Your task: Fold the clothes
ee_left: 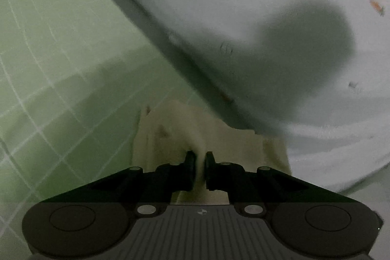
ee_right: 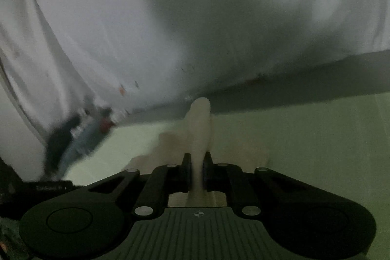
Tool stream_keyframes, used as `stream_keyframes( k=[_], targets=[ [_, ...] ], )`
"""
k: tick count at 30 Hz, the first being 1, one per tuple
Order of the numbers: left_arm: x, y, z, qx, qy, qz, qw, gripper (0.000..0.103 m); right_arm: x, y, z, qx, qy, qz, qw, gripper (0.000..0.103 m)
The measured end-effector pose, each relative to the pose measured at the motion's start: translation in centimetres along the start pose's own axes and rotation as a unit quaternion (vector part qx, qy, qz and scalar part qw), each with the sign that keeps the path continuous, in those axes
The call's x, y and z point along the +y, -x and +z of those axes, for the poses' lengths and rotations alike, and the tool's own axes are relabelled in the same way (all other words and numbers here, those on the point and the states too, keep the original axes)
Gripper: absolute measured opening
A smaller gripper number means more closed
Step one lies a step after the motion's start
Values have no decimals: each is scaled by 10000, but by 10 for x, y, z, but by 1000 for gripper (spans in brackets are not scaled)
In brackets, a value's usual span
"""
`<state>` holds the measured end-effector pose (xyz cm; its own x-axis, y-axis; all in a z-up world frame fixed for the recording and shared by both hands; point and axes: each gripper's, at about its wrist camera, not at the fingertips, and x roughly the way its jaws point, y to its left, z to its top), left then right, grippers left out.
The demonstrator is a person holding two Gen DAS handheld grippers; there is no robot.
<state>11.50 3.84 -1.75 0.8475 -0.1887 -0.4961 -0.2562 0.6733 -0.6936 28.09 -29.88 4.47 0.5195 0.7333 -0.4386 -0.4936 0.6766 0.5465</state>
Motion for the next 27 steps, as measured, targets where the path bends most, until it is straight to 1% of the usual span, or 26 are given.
stream_keyframes(
  k=[1,2,4,5,6,7,8,9,10,11,12,13,14,15,16,17,18,20,21,22,23,25,27],
  targets=[
    [1,-8,0,-8,-180,147,9997,10,-4,-5,1,76,-11,-33,10000,12],
    [5,-20,-2,106,-316,354,9988,10,-3,-18,1,145,-23,-63,9999,13],
    [15,-37,-8,367,-355,620,9968,14,-8,-46,-6,499,9,-409,9979,16],
    [19,-39,-11,443,-352,686,9960,16,-10,-51,-9,597,66,-551,9967,23],
    [20,-38,-13,447,-328,682,9961,19,-12,-56,-12,686,122,-687,9952,35],
    [20,-38,-12,391,-322,734,9960,30,-13,-55,-15,634,161,-733,9952,42],
    [16,-35,-10,288,-368,925,9946,39,-11,-53,-14,576,181,-756,9953,53],
    [13,-31,-8,190,-415,1085,9931,56,-9,-44,-13,383,244,-798,9958,63],
    [12,-27,-7,119,-436,1131,9926,59,-5,-33,-11,144,321,-867,9956,67],
    [10,-23,-5,47,-457,1178,9920,59,-3,-25,-11,14,370,-904,9952,75],
    [8,-20,-5,18,-492,1142,9922,60,3,-12,-12,-199,540,-981,9935,77],
    [4,-17,-7,37,-541,1013,9934,62,10,1,-13,-423,725,-1061,9908,78],
    [0,-14,-9,56,-589,885,9943,63,14,6,-13,-460,820,-1048,9900,82],
    [-4,-11,-11,75,-638,756,9951,70,23,14,-17,-447,995,-971,9893,85],
    [-10,-11,-16,163,-769,619,9950,77,32,20,-23,-392,1163,-903,9883,87],
    [-14,-12,-22,281,-941,530,9938,78,39,19,-31,-278,1319,-829,9874,92],
    [-18,-14,-30,392,-1137,544,9912,78,45,18,-39,-157,1474,-754,9861,94],
    [-23,-26,-48,664,-1544,781,9827,78,52,15,-50,125,1639,-745,9836,94],
    [-23,-31,-56,712,-1670,888,9794,79,53,10,-62,345,1742,-787,9809,95],
    [-19,-34,-61,624,-1711,911,9790,81,53,9,-71,356,1773,-846,9799,96],
    [-17,-35,-64,548,-1723,887,9795,81,52,7,-77,281,1694,-919,9809,99],
    [-17,-38,-63,584,-1830,814,9780,81,46,6,-77,294,1388,-934,9855,103],
    [-15,-35,-63,633,-1936,745,9762,81,37,2,-78,331,1050,-925,9896,103]
  ],
)
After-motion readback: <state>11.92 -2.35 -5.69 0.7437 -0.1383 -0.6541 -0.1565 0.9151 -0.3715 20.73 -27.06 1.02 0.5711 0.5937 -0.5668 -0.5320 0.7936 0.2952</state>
